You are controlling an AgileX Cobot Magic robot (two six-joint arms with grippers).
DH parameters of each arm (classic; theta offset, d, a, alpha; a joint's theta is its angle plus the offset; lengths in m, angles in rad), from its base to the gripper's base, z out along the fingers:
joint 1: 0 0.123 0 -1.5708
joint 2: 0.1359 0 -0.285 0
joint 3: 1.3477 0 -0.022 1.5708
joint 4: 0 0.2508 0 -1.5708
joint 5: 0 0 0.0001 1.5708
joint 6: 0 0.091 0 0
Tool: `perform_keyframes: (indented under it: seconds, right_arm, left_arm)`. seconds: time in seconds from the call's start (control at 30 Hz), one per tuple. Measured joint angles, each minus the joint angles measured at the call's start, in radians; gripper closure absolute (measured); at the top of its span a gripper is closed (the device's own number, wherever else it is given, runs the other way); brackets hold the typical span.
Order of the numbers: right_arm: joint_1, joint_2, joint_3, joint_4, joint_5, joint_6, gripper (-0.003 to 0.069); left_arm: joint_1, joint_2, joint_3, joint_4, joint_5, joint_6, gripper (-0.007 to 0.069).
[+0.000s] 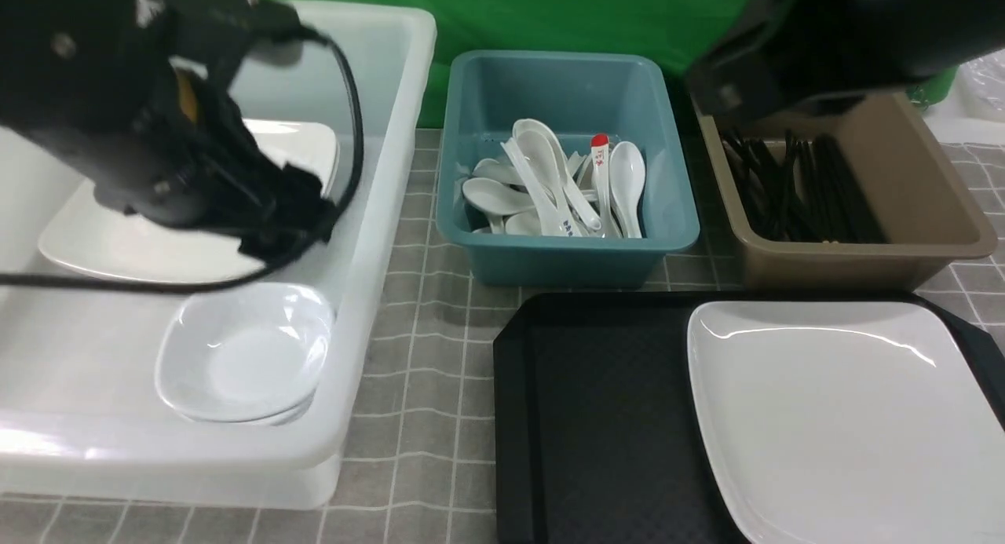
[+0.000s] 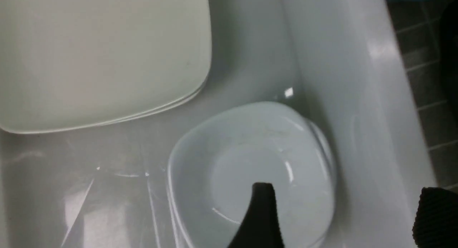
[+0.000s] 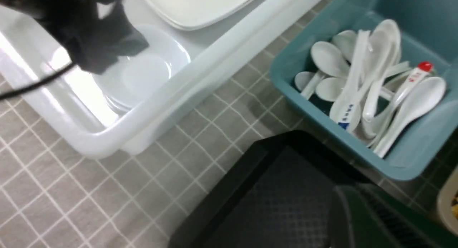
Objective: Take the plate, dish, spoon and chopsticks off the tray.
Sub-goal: Use the left arm to grab a plate from the dinner plate
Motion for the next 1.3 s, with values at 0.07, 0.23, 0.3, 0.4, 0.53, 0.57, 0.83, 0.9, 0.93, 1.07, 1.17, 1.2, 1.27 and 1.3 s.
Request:
perform_keyframes:
  seconds: [0.07, 0.23, 0.3, 0.4, 0.53, 0.57, 0.83, 0.9, 0.93, 1.07, 1.17, 1.2, 1.27, 1.3]
  right_arm:
    - [0.0, -0.008, 0.0, -0.017, 0.024, 0.0, 0.0631]
    - [-0.098, -0.021, 0.007, -0.22, 0.148, 0.025, 0.0632]
    - [-0.176, -0.053, 0.039, -0.247, 0.148, 0.035, 0.0632]
    - [-0.272, -0.126, 0.105, -0.259, 0.148, 0.057, 0.0632]
    - [-0.355, -0.255, 0.269, -0.264, 0.148, 0.084, 0.0632]
    - [-0.362, -0.27, 0.29, -0.266, 0.148, 0.085, 0.0632]
    - [-0.379, -0.574, 0.609, -0.262, 0.148, 0.124, 0.0632]
    - [-0.379, -0.621, 0.623, -0.262, 0.148, 0.128, 0.0632]
    - [-0.379, -0.643, 0.626, -0.262, 0.148, 0.129, 0.0632]
    - [-0.379, -0.686, 0.626, -0.263, 0.148, 0.129, 0.0632]
    - [-0.379, -0.686, 0.627, -0.263, 0.148, 0.129, 0.0632]
    - [-0.379, -0.686, 0.63, -0.263, 0.148, 0.129, 0.0632]
    - [-0.379, -0.686, 0.633, -0.263, 0.148, 0.129, 0.0632]
    - [-0.379, -0.686, 0.633, -0.263, 0.148, 0.129, 0.0632]
  left_arm:
    - [-0.001, -0.018, -0.014, -0.063, -0.012, 0.03, 0.0146]
    - [-0.103, -0.016, -0.023, -0.328, -0.123, 0.148, 0.0461]
    - [-0.182, 0.022, -0.025, -0.398, -0.158, 0.163, 0.0572]
    - [-0.254, 0.122, -0.056, -0.499, -0.133, 0.164, 0.0613]
    - [-0.294, 0.304, -0.157, -0.591, -0.104, 0.164, 0.0619]
    - [-0.295, 0.313, -0.157, -0.591, -0.104, 0.164, 0.0619]
    - [-0.299, 0.636, -0.404, -0.604, -0.112, 0.166, 0.0429]
    - [-0.299, 0.677, -0.437, -0.604, -0.13, 0.166, 0.0363]
    - [-0.299, 0.714, -0.464, -0.604, -0.148, 0.166, 0.0306]
    - [-0.299, 0.809, -0.544, -0.606, -0.228, 0.166, 0.0133]
    - [-0.299, 0.845, -0.572, -0.594, -0.268, 0.166, 0.0086]
    - [-0.299, 0.866, -0.587, -0.582, -0.293, 0.166, 0.0071]
    - [-0.298, 0.9, -0.604, -0.566, -0.325, 0.166, 0.0062]
    - [-0.298, 0.905, -0.604, -0.564, -0.328, 0.166, 0.0062]
